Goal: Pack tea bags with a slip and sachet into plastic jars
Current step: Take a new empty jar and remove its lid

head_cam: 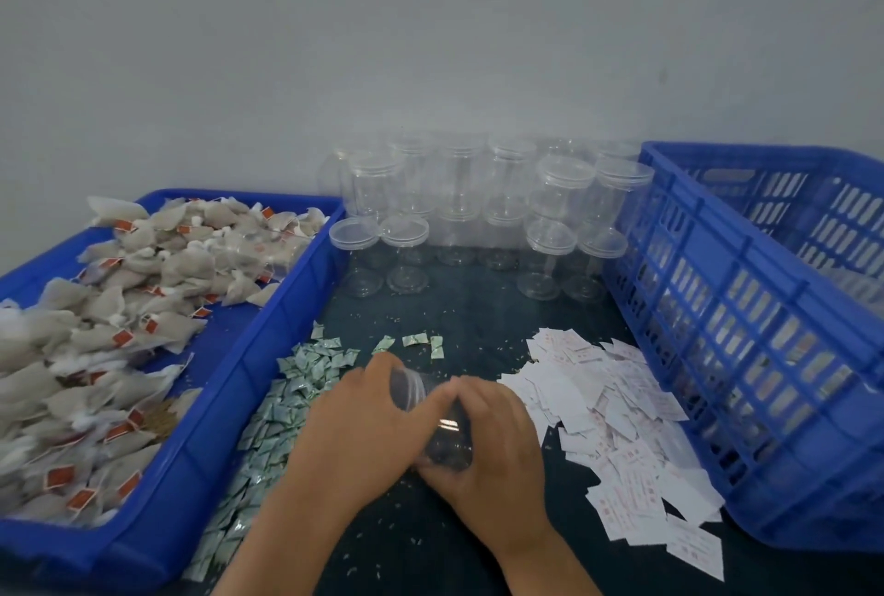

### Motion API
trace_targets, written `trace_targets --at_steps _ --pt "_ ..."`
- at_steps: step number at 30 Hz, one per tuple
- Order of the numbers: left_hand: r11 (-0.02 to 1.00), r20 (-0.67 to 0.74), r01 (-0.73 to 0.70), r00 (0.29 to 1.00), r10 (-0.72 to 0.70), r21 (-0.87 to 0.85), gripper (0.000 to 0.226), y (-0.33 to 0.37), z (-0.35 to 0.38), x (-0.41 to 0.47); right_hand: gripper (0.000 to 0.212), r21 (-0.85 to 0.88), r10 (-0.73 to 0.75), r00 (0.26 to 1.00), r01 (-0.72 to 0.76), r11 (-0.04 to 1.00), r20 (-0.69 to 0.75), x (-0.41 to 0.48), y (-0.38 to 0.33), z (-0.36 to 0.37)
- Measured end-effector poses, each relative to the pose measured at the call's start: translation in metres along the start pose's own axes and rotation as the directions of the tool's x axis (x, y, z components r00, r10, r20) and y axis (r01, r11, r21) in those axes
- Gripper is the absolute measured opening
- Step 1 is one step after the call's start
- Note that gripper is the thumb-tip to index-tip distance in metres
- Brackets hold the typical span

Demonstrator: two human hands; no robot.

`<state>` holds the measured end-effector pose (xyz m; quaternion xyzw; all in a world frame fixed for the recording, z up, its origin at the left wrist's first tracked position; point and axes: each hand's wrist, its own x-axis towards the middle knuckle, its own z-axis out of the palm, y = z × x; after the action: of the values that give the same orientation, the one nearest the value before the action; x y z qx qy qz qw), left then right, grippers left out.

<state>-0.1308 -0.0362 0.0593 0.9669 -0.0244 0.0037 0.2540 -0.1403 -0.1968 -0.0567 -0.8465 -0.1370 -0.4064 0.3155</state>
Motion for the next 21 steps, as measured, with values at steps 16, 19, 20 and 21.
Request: trace_targets --at_steps 16,19,20,21 --pt "0.99 -0.16 -0.133 0.977 0.139 0.051 0.03 -0.054 0.075 0.035 0.088 0.416 0.516 0.843 -0.529 0.74 0.154 0.003 -0.002 -0.019" --pt "0.973 -0.151 -0.161 0.971 0.186 0.164 0.042 -0.053 0.074 0.036 0.097 0.388 0.505 0.843 -0.535 0.75 0.186 0.002 -0.002 -0.019" --pt "0.974 -0.162 -0.166 0.968 0.19 0.151 0.044 -0.052 0.069 0.036 0.096 0.386 0.5 0.843 -0.536 0.751 0.198 0.001 -0.002 -0.019" --pt "0.977 -0.19 -0.175 0.962 0.196 0.123 0.044 -0.051 0.061 0.035 0.095 0.38 0.496 0.843 -0.537 0.753 0.209 0.001 -0.002 -0.019"
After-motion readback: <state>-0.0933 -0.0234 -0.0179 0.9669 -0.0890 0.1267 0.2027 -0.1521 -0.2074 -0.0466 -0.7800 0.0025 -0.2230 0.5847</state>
